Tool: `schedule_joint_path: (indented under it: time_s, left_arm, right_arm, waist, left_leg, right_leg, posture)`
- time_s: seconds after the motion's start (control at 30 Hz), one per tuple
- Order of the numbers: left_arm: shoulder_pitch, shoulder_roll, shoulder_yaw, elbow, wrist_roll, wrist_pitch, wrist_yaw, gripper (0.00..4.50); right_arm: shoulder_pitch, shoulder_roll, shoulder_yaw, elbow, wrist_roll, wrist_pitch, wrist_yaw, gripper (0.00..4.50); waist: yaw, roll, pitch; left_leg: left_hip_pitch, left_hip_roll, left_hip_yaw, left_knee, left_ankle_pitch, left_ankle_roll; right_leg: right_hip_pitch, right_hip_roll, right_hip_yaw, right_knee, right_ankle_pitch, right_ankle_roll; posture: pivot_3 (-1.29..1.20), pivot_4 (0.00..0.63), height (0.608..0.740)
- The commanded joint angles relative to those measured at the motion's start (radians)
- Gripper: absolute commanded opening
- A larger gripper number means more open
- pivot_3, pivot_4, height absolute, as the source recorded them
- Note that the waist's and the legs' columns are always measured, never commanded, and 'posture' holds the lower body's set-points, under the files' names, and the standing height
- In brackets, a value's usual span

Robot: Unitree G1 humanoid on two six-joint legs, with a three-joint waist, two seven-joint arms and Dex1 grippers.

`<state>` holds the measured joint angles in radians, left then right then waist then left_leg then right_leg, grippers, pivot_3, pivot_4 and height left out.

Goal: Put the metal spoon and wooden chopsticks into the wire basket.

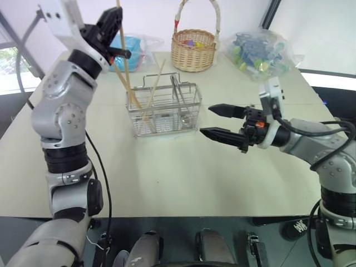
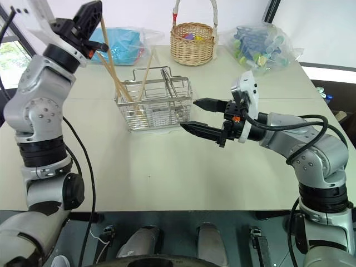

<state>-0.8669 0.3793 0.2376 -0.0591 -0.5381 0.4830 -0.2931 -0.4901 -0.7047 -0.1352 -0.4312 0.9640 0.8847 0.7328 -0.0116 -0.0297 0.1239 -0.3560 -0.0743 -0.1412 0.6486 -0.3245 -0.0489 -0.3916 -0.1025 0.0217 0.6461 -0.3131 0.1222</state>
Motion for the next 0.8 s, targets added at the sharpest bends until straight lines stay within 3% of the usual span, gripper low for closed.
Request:
schedule_joint_path:
  time_s: [0.03, 0.2, 0.33, 0.53, 0.63, 0.8]
  left_arm:
    - [0.012, -0.019, -0.024, -0.001, 0.030, -0.047, -0.012, 0.03]
    - [0.038, -0.051, -0.030, 0.009, 0.046, -0.062, -0.007, 0.03]
    - [0.051, -0.071, -0.019, -0.006, 0.032, -0.047, -0.001, 1.49]
    - [0.062, -0.064, 0.002, -0.059, -0.001, -0.003, 0.015, 4.45]
    - [0.068, -0.015, 0.009, -0.110, -0.036, 0.054, -0.019, 4.45]
    - [0.152, 0.265, 0.012, -0.243, -0.106, 0.174, -0.250, 4.45]
  right_arm:
    - [-0.002, 0.007, -0.035, -0.038, 0.027, -0.010, -0.016, 4.50]
    - [-0.003, 0.012, -0.034, -0.039, 0.032, -0.013, -0.030, 4.50]
    - [-0.005, 0.015, -0.032, -0.032, 0.033, -0.017, -0.033, 4.50]
    - [-0.011, 0.016, -0.026, -0.019, 0.026, -0.022, -0.025, 4.50]
    - [-0.017, 0.014, -0.019, -0.009, 0.015, -0.027, -0.014, 4.50]
    - [-0.037, 0.004, -0.005, 0.019, -0.015, -0.041, 0.011, 4.50]
  waist:
    - [0.000, 0.000, 0.000]
    - [0.000, 0.000, 0.000]
    - [0.000, 0.000, 0.000]
    - [0.000, 0.000, 0.000]
    - [0.000, 0.000, 0.000]
    - [-0.010, 0.001, 0.001]
  left_leg:
    - [0.000, 0.000, 0.000, 0.000, 0.000, 0.000]
    - [0.000, 0.000, 0.000, 0.000, 0.000, 0.000]
    - [0.000, 0.000, 0.000, 0.000, 0.000, 0.000]
    - [0.000, 0.000, 0.000, 0.000, 0.000, 0.000]
    - [0.000, 0.000, 0.000, 0.000, 0.000, 0.000]
    - [0.001, 0.001, 0.000, -0.001, 0.000, 0.000]
  right_leg:
    - [0.000, 0.000, 0.000, 0.000, 0.000, 0.000]
    - [0.000, 0.000, 0.000, 0.000, 0.000, 0.000]
    - [0.000, 0.000, 0.000, 0.000, 0.000, 0.000]
    - [0.000, 0.000, 0.000, 0.000, 0.000, 0.000]
    - [0.000, 0.000, 0.000, 0.000, 0.000, 0.000]
    - [-0.002, 0.001, 0.001, 0.000, 0.000, 0.000]
  posture:
    - [0.00, 0.150, 0.740]
    - [0.00, 0.150, 0.740]
    - [0.00, 0.150, 0.740]
    - [0.00, 0.150, 0.740]
    - [0.00, 0.150, 0.740]
    - [0.00, 0.150, 0.740]
